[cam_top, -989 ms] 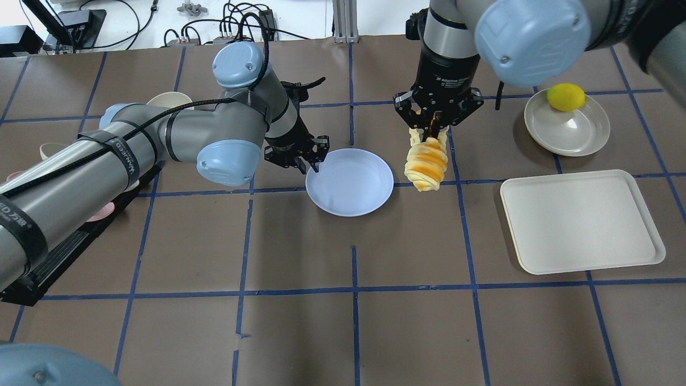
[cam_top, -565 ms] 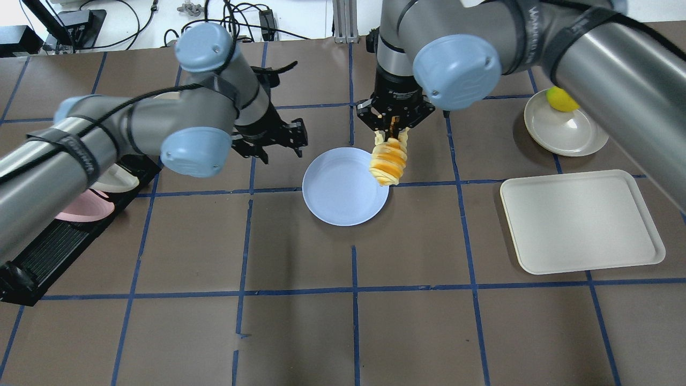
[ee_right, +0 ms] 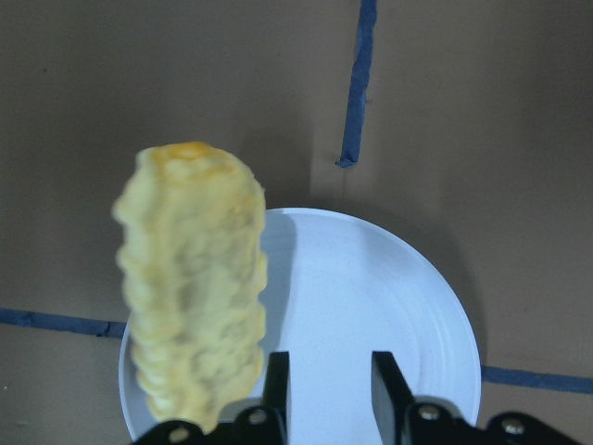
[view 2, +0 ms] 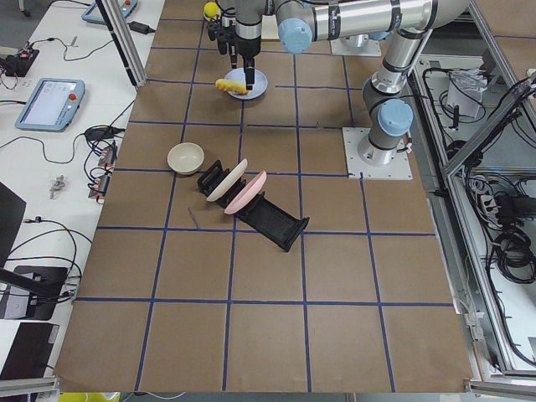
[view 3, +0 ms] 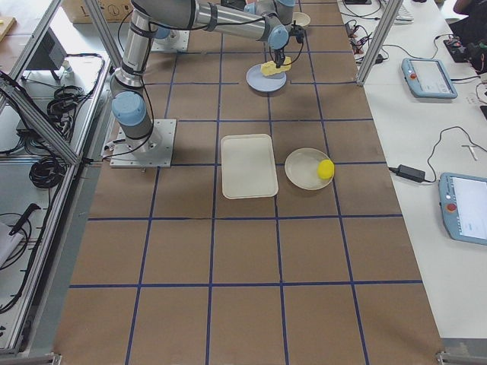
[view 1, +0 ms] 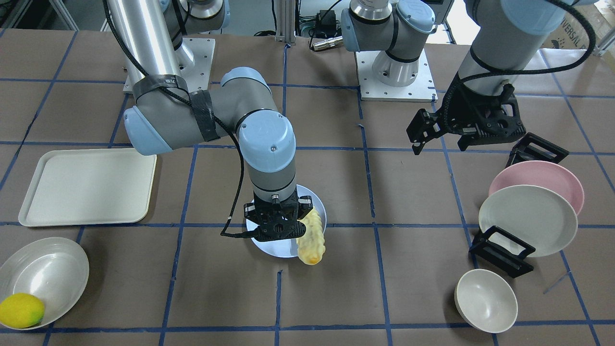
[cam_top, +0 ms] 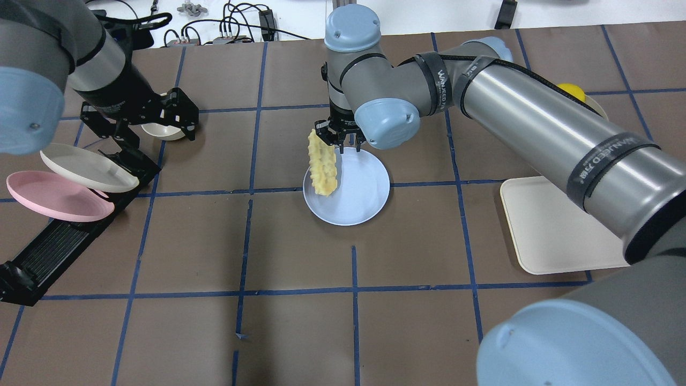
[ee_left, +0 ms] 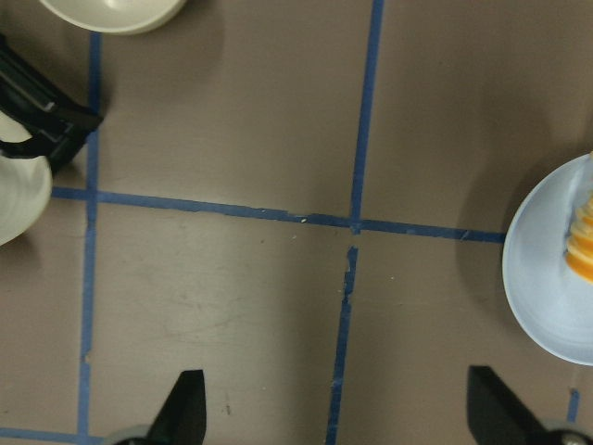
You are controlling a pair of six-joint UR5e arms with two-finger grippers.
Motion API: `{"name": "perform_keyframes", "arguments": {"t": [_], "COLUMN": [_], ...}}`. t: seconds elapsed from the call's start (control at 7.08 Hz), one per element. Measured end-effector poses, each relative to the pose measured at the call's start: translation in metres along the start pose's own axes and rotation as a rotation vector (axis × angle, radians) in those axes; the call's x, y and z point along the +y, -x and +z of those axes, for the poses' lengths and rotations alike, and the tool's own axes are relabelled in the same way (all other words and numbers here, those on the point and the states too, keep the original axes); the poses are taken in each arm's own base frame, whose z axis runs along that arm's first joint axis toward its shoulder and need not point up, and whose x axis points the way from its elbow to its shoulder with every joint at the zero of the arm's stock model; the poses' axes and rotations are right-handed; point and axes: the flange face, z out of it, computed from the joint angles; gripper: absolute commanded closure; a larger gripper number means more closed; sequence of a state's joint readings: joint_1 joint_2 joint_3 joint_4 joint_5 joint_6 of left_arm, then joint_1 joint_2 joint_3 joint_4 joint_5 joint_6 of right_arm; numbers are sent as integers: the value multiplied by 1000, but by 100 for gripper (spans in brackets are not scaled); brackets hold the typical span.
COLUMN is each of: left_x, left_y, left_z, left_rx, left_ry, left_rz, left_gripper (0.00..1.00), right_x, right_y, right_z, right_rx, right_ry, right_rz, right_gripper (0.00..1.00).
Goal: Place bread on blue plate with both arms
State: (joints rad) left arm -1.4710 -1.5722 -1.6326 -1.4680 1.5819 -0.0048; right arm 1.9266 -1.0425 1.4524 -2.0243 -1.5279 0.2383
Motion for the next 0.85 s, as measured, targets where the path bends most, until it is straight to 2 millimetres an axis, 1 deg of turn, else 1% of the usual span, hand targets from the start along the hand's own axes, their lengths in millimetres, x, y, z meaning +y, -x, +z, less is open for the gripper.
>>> {"name": "perform_keyframes", "arguments": {"t": [0.14, 0.28, 0.42, 0.57, 0.71, 0.85], "left_x": [-3, -5, -5, -3, 0, 2], "left_y": [-10, -27, -43, -52, -56, -57], "left_z": [-26, -42, -43, -36, -34, -38], "left_rx": [-7, -9, -11, -12, -13, -14], "left_ry": [2, -1, 8, 25, 28, 18], "left_rz": [23, 57, 88, 106, 115, 117], "left_gripper": [0, 0, 0, 0, 0, 0], "right_x": [-1, 0, 4, 6, 11, 20], "right_y": [0, -3, -7, -10, -15, -37], "right_z": [-5, -19, -35, -49, -73, -108], "right_rx": [-2, -6, -10, -12, -14, -5], "right_ry": [-9, -26, -38, -44, -57, -61], "right_rz": [-3, -4, -2, 1, 2, 5], "right_gripper": [15, 15, 14, 12, 11, 10]}}
